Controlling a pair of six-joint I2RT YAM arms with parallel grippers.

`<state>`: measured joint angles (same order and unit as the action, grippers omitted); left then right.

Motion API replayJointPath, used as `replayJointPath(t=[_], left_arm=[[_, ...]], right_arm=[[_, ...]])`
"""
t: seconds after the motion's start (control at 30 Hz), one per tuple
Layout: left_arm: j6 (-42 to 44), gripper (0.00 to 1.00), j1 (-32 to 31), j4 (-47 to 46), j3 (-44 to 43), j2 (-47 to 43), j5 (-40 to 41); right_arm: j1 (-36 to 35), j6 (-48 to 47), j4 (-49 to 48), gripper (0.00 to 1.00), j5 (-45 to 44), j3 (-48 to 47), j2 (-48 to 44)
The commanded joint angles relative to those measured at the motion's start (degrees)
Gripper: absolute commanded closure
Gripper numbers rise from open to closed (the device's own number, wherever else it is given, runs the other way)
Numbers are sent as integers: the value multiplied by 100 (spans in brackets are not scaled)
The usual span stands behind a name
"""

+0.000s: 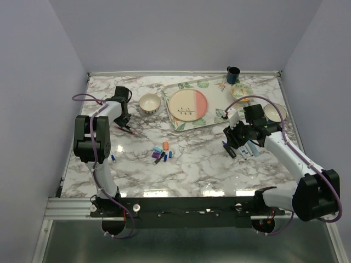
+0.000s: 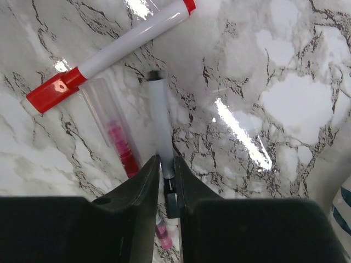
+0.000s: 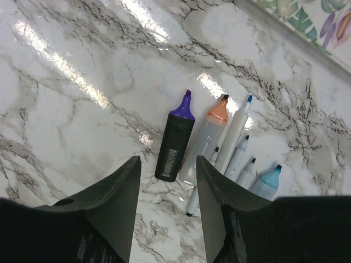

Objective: Open the pen caps

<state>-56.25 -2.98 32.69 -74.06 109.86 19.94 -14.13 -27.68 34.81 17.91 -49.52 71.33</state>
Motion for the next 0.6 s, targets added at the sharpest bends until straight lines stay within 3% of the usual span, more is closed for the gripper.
replayJointPath(t=[0.0,0.27,0.43,0.57], left_arm=[[210,80,43,-131,-12,141,-342],[606,99,43,-737,444,-342,-755],[931,100,43,-1246,945,-1080,-1141],[1186,100,43,-2019,1927,-1897,-1878]], right_arm=[[42,-71,105,48,98,-32,-49],[42,-62,123,48,151,-32,-58],[33,-114,131,48,397,-23,-207],[42,-281,175,48,792,-6,-453]])
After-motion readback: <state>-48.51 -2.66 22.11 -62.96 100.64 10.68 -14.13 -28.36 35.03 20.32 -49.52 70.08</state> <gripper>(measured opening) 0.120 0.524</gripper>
